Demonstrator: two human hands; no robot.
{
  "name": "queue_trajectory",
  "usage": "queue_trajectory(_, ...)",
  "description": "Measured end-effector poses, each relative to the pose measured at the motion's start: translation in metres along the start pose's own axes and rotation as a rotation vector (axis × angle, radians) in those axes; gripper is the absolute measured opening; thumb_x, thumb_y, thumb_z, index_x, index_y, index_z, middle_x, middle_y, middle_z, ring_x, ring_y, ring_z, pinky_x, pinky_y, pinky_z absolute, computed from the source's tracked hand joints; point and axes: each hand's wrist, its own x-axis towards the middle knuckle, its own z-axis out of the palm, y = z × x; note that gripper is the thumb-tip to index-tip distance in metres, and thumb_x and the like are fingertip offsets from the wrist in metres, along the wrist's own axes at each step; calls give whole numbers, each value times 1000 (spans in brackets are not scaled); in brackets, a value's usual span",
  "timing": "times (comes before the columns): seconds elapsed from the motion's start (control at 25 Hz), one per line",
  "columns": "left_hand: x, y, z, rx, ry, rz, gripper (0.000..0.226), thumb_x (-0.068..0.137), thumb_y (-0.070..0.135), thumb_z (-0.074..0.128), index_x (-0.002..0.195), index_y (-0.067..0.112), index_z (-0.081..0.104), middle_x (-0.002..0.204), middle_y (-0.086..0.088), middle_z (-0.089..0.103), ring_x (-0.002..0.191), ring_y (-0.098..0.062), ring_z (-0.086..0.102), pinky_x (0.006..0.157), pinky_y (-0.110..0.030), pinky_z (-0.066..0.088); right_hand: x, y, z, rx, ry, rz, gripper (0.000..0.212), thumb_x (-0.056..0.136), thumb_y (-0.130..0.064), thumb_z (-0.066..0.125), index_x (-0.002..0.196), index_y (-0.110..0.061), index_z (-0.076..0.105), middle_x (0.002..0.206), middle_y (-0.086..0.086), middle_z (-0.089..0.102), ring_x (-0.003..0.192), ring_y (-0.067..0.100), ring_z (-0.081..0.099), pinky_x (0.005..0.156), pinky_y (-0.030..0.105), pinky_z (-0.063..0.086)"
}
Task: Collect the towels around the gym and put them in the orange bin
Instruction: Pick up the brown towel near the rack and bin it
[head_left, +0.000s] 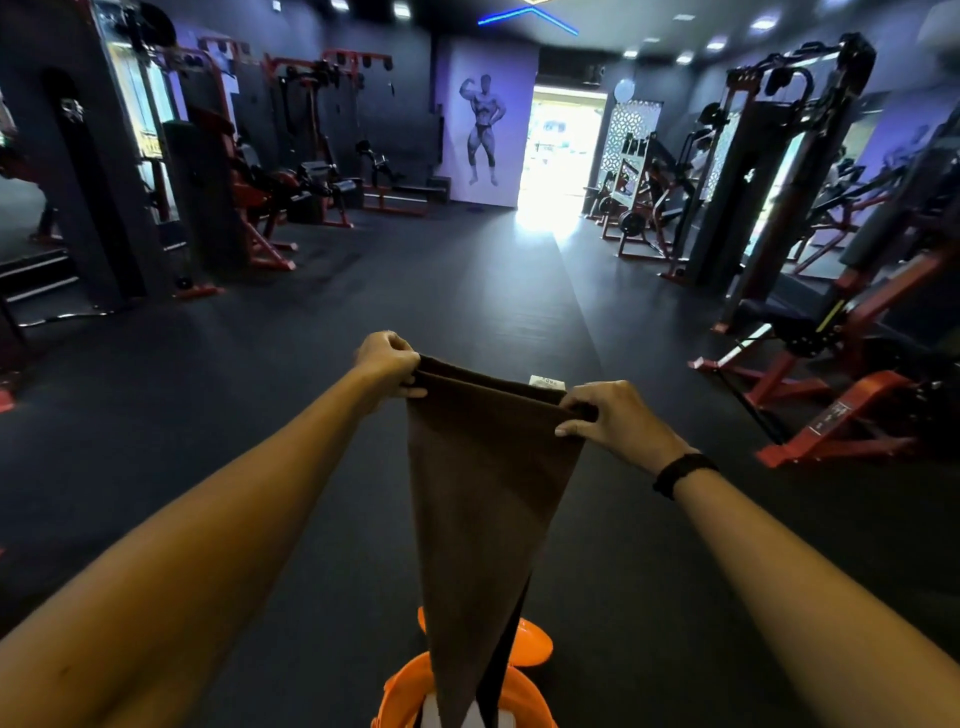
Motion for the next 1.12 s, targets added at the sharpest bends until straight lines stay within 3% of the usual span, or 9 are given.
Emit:
queue_trajectory(0.28, 2, -11, -11, 92, -108, 115, 10, 87, 10, 64, 80, 5, 68, 93, -15, 68, 74, -19, 67, 72, -31, 60, -11, 5, 11, -37, 131, 57, 12, 88, -25, 66, 82, -14, 65, 75, -4, 61, 67, 5, 55, 61, 21, 42)
queue_trajectory(0.44, -4, -23, -19, 571, -370, 420, 30, 66, 32, 87, 83, 12, 73, 70, 3, 66, 63, -6, 60, 59, -19, 48, -16, 11, 15, 93, 234, 218, 18, 84, -14, 71, 98, -12, 60, 85, 0, 66, 78, 11, 60, 68, 18, 47)
queue_trajectory(0.56, -5, -30, -7, 726, -261, 599, 23, 75, 26, 80, 84, 8, 69, 79, 0, 61, 74, -14, 58, 59, -18, 44, -15, 13, 17, 84, 252, 268, 11, 83, -15, 72, 90, -11, 65, 83, -3, 65, 78, 10, 60, 63, 6, 41)
queue_trajectory(0.64, 0, -37, -5, 713, -267, 549, 20, 80, 28, 75, 84, 10, 67, 79, 1, 57, 74, -13, 54, 58, -16, 39, -16, 14, 17, 69, 193, 309, 8, 82, -16, 73, 83, -11, 67, 81, -1, 65, 78, 11, 59, 63, 11, 40)
queue_trajectory(0.76, 4, -48, -1, 832, -588, 273, 18, 81, 30, 75, 84, 13, 69, 81, 1, 65, 76, -15, 63, 61, -23, 50, -19, 15, 11, 8, -168, 378, 8, 81, -17, 74, 81, -13, 67, 81, -2, 64, 75, 8, 59, 65, 19, 45)
queue_trajectory(0.84, 1, -30, -1, 662, -709, 268, 23, 82, 28, 73, 91, 8, 70, 84, -3, 70, 79, -17, 67, 69, -30, 55, -11, 16, -18, 114, -329, 376, 10, 80, -21, 75, 80, -15, 66, 78, -3, 65, 71, 9, 62, 63, 20, 50)
queue_trajectory(0.96, -5, 12, -9, -242, -620, 282, 37, 85, 46, 61, 109, 18, 64, 102, 3, 69, 93, -10, 65, 83, -34, 52, 10, 17, -75, 773, 77, 345, 37, 75, -39, 73, 101, -13, 66, 96, 3, 70, 87, 12, 67, 76, 27, 55)
queue_trajectory(1.04, -11, 14, -8, -206, -750, 147, 83, 57, 71, 74, 124, 27, 53, 122, 3, 61, 108, -15, 61, 88, -37, 52, 9, 12, -67, 967, -62, 444, 56, 76, -48, 72, 121, -19, 58, 120, 2, 65, 109, 20, 63, 90, 40, 52)
queue_trajectory(1.12, -18, -3, 0, 80, -832, 91, 115, 33, 67, 86, 132, 25, 47, 129, 3, 57, 113, -19, 58, 92, -40, 52, -1, 6, -33, 874, -243, 529, 71, 57, -55, 84, 117, -25, 59, 123, -2, 64, 112, 19, 62, 91, 37, 52)
